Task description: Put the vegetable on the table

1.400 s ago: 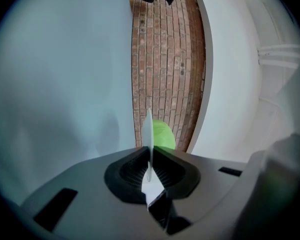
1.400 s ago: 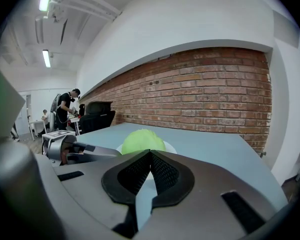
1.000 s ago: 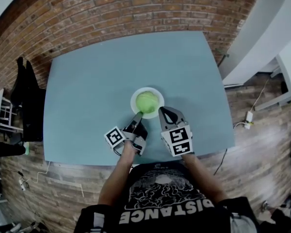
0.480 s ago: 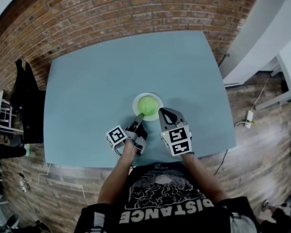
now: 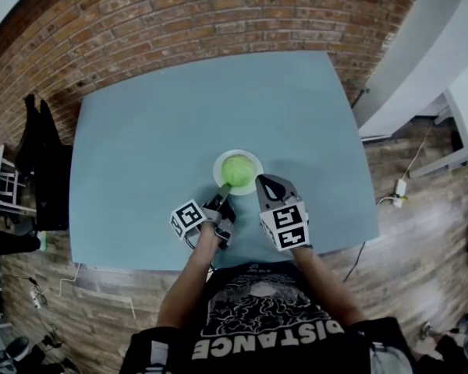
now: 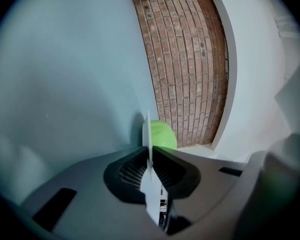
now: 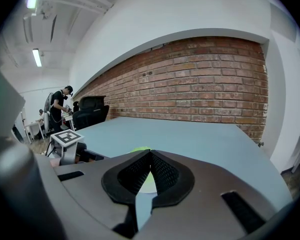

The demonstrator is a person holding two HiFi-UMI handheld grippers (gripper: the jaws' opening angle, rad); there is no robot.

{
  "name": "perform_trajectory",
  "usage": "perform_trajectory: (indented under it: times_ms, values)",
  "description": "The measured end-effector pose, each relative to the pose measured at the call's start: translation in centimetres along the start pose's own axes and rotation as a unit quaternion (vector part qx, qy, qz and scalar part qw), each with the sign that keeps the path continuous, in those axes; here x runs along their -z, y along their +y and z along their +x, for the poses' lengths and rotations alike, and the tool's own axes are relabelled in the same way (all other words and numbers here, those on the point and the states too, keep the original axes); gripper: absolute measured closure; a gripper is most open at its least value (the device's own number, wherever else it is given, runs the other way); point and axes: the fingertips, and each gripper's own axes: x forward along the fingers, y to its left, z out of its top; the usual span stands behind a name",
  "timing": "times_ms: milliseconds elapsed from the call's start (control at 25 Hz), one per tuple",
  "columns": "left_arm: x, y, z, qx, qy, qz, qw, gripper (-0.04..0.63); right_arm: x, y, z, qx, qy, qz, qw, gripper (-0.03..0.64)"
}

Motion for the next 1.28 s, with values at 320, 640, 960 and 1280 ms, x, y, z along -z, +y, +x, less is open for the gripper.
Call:
perform_trajectory:
  times_ms: [320,640,960,1280]
  values:
    - [-0.3,0.2,0.2,-0.058,0.002,0.073,0.9957,0.563,0.2,-0.4,-0.1,0.002,0.001,0.002,1.0,0.607]
    - [-0.6,1.3,0.2,-0.131,0.021,0.109,0.9852,0.563,0.3,-0.4,-0.3,-0.004,0.003,0.0,1.0,0.607]
    - [-0.8,2.6,-0.1,-0.229,0.051,0.174,0.9564,0.548,0.4,-0.7,-0.5,-0.009,0.002,-0.001,1.0,0.607]
    - [-1.2,2.7,-0.1,-0.27,0.068,0.221,0.9347,0.541,0.3,-0.8,-0.7,-0.018,0.008,-0.006,1.0,0.607]
